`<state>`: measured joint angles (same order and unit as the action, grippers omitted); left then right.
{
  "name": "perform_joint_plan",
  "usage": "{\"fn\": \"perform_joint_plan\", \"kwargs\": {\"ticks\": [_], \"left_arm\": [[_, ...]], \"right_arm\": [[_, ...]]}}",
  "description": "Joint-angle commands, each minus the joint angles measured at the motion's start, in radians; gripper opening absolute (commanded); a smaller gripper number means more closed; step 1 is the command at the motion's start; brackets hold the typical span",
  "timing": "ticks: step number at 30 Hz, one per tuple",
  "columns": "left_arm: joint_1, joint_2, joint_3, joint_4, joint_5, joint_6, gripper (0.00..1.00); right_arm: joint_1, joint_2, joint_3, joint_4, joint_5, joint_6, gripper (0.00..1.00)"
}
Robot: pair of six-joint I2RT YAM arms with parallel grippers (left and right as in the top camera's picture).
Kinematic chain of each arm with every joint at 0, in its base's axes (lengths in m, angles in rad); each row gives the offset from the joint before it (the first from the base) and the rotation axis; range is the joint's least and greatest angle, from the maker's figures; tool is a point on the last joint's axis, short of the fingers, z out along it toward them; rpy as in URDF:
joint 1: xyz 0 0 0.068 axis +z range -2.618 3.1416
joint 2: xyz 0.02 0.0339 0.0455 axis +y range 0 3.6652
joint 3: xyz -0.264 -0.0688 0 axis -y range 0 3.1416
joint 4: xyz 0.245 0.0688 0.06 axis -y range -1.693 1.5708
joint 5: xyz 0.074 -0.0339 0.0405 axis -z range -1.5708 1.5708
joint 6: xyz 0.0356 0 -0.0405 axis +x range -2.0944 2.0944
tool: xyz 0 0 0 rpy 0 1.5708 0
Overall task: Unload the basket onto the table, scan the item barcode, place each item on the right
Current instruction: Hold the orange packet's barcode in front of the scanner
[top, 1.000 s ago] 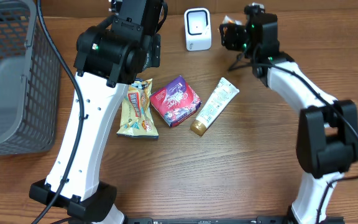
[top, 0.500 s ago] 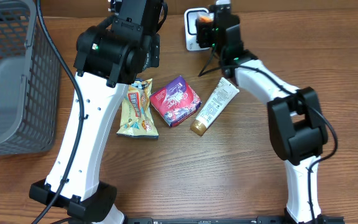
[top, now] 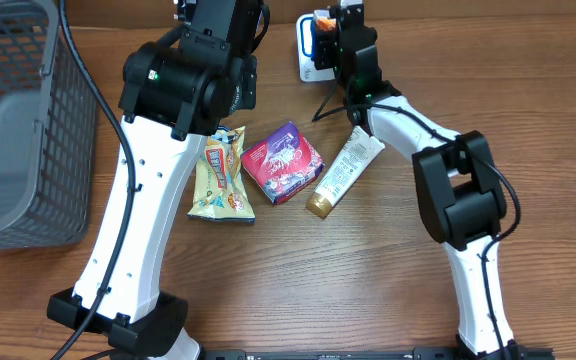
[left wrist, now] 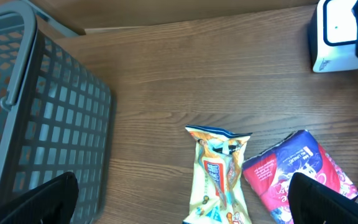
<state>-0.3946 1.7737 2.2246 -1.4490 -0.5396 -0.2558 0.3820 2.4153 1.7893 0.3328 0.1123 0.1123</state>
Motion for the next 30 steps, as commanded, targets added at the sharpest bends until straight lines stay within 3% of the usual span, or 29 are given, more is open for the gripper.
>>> {"fn": "perform_joint_plan", "kwargs": {"ticks": [1,16,30], "left_arm": [[0.003,-0.013,0.009,-0.002,-0.021,-0.014,1.00],[0.003,-0.013,0.009,-0.015,-0.021,-0.014,1.00],[0.003,-0.013,0.009,-0.014,-0.016,-0.017,1.00]], "right_arm": [[0.024,0.055,0.065,-0.023,0.007,-0.024,0.58],[0.036,0.067,0.082,-0.109,0.075,-0.069,0.59],[0.024,-0.063,0.340,-0.692,0.075,-0.038,0.57]]}}
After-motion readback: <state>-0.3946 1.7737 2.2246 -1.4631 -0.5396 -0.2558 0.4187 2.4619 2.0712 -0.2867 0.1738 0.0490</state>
